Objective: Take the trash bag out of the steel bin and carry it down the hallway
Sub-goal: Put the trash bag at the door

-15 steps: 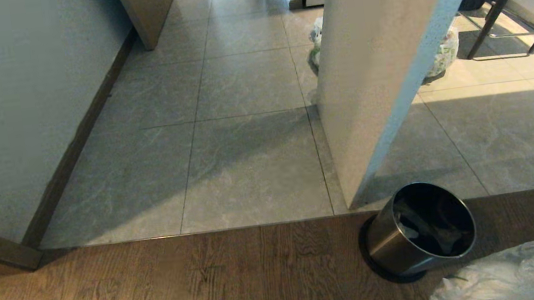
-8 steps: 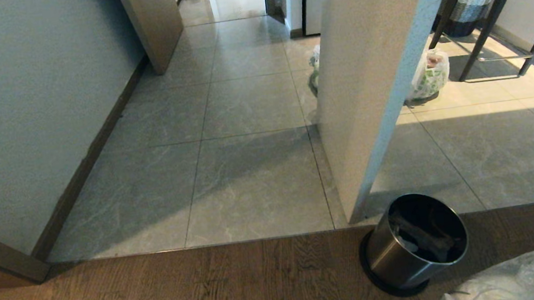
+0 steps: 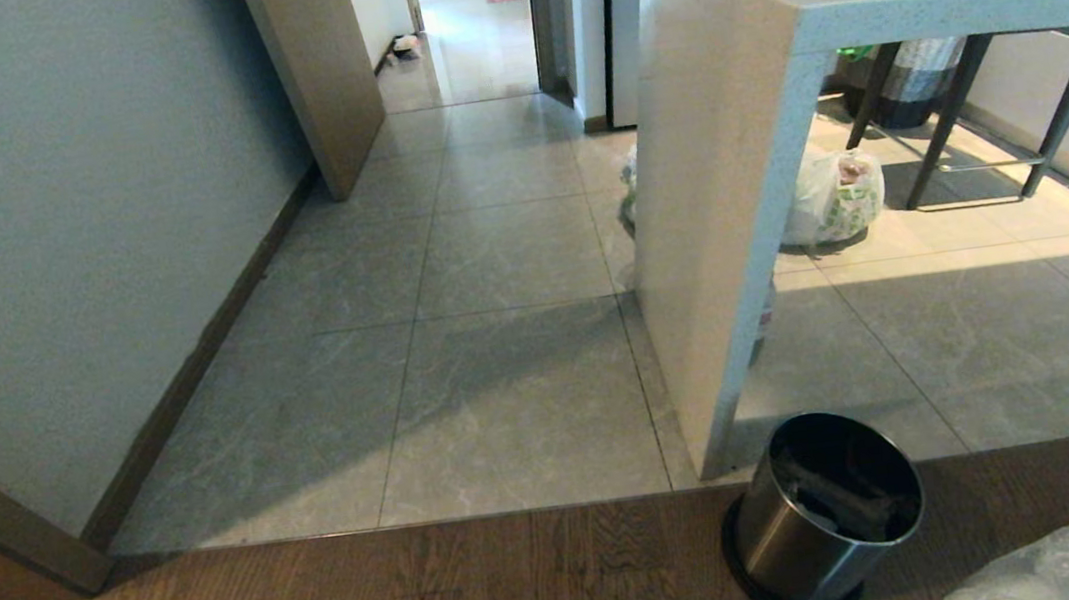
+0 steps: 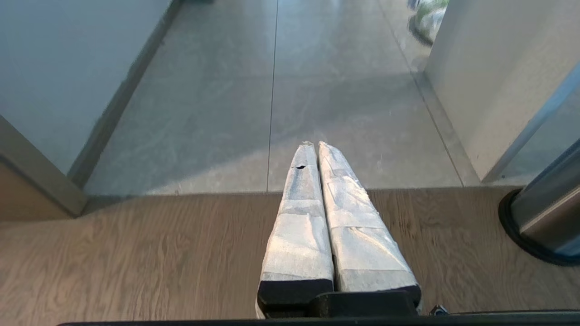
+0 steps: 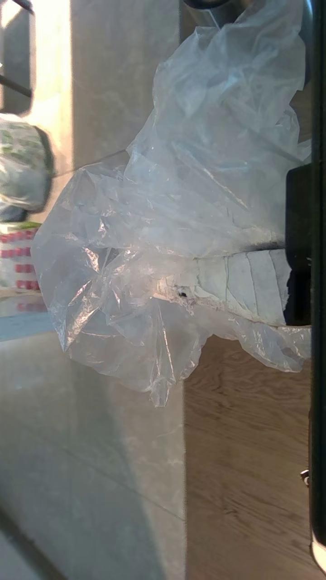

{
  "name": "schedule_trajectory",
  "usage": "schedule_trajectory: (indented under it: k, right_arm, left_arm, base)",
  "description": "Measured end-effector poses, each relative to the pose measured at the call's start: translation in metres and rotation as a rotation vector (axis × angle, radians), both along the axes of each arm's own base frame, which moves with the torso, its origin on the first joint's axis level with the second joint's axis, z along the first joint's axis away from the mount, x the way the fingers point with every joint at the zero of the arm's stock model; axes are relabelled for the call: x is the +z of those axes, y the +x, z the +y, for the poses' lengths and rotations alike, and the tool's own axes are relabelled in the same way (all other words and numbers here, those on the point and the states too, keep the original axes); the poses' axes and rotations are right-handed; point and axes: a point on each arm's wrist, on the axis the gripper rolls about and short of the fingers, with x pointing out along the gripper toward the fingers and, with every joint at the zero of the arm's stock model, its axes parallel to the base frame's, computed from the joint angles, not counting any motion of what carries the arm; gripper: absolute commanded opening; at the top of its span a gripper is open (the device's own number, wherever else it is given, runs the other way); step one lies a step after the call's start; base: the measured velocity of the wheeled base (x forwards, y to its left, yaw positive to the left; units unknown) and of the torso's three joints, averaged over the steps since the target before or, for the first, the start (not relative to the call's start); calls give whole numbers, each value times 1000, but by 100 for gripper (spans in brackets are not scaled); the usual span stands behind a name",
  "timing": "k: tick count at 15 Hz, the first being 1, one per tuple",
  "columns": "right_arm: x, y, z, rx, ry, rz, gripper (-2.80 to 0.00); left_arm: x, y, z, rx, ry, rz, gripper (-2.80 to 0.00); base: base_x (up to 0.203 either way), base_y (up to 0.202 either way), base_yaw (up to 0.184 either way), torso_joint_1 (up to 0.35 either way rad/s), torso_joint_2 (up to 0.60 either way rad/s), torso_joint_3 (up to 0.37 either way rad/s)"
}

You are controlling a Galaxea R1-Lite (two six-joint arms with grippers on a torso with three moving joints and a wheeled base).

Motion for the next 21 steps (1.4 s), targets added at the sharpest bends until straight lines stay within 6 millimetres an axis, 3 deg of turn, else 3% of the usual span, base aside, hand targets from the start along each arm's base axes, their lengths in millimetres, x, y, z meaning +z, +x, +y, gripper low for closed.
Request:
schedule_trajectory:
  k: [12, 21]
  right_arm:
    - [0, 0, 0, 1, 0, 0, -280]
    - [0, 0, 0, 0, 0, 1, -280]
  left_arm:
    - [0, 0, 0, 0, 4, 0, -280]
    - [0, 0, 0, 0, 3, 1, -280]
  base:
    - [0, 6, -2, 1, 2, 42]
    - [0, 184, -1, 2, 1, 3]
